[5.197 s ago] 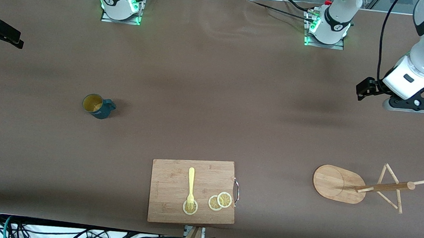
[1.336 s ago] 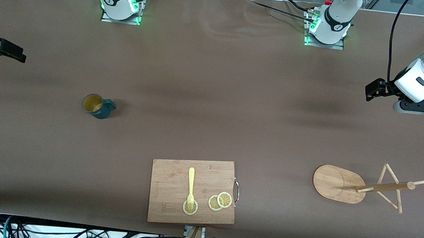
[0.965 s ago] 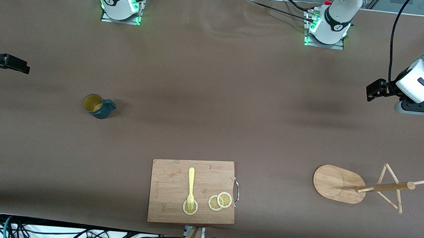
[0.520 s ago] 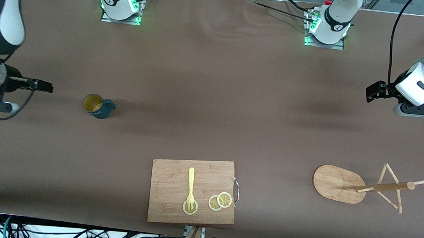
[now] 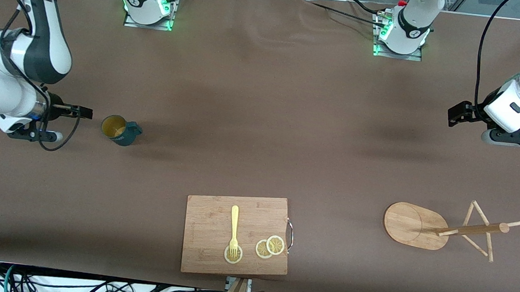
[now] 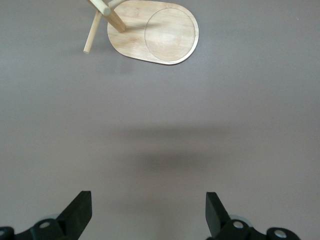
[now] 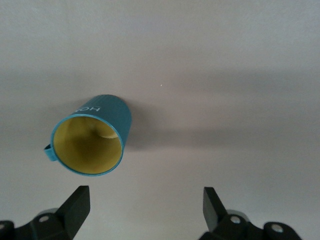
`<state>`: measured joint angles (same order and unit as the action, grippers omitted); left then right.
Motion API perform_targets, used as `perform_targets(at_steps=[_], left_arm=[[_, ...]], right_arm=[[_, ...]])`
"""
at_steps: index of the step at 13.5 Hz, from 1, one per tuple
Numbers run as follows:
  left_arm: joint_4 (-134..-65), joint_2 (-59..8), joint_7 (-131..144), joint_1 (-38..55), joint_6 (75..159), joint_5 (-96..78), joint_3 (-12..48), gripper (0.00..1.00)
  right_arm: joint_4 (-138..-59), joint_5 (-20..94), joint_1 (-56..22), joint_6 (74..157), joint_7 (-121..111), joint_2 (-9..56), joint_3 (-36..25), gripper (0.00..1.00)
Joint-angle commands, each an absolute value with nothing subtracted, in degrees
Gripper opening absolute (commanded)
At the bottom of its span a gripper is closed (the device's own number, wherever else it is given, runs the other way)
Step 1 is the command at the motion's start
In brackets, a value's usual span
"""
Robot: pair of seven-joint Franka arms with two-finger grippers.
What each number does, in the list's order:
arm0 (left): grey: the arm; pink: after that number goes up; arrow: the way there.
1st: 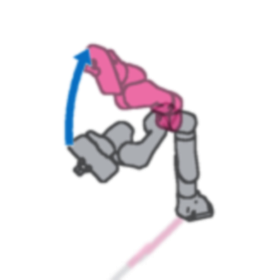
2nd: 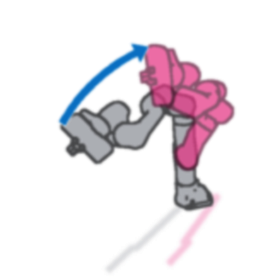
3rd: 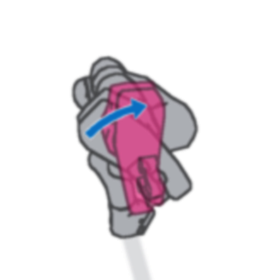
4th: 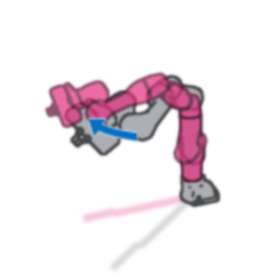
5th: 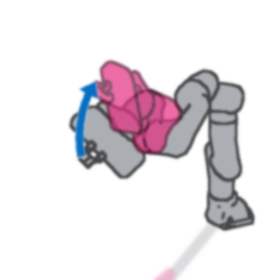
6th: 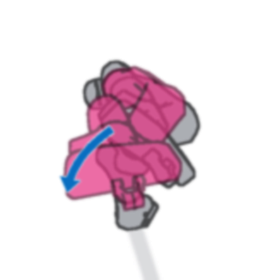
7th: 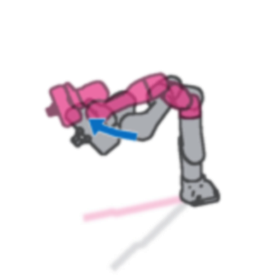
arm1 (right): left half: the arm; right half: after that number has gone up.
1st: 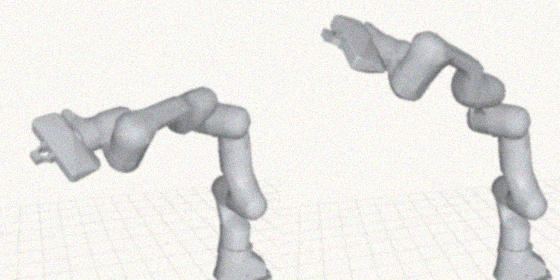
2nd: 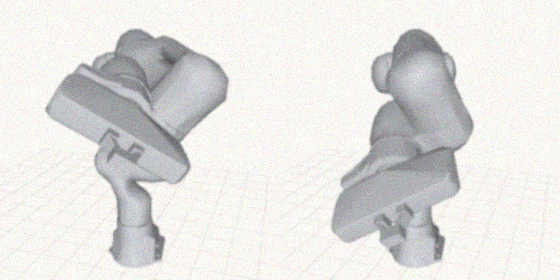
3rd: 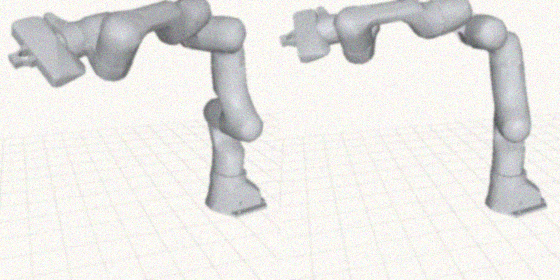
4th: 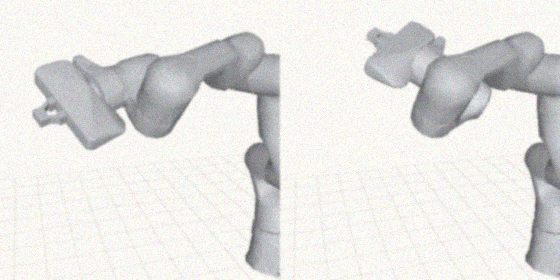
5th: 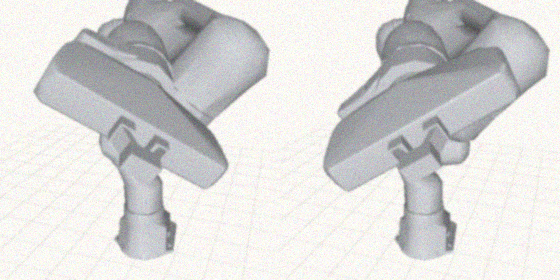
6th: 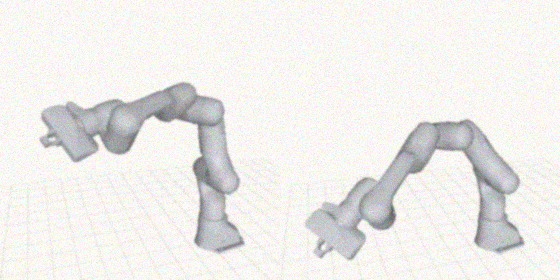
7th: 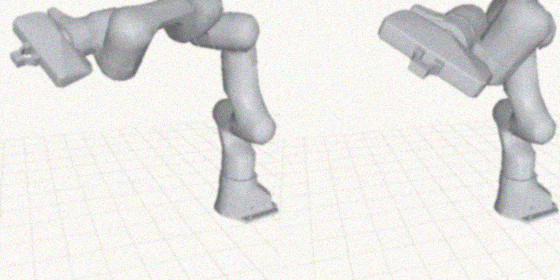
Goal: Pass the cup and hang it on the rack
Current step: 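Reach the right gripper to the teal mug and grasp its rim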
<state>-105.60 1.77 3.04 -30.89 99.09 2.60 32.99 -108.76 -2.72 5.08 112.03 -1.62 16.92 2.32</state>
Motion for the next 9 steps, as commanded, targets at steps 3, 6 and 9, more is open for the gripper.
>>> perform_targets(at_steps=[3,6,9], left_arm=[[-105.1,1.2,1.6,-31.6,99.4,2.5,33.2,1.0],[-104.9,1.3,1.6,-31.6,99.3,2.5,33.2,1.0],[-105.0,1.3,1.6,-31.6,99.3,2.5,33.2,1.0]], right_arm=[[-115.0,-2.3,5.3,121.9,-1.5,16.2,2.7,1.0],[-115.0,-1.4,5.3,125.2,-1.1,18.7,3.2,1.0],[-116.1,-1.0,5.3,128.4,-1.1,20.4,3.9,1.0]])
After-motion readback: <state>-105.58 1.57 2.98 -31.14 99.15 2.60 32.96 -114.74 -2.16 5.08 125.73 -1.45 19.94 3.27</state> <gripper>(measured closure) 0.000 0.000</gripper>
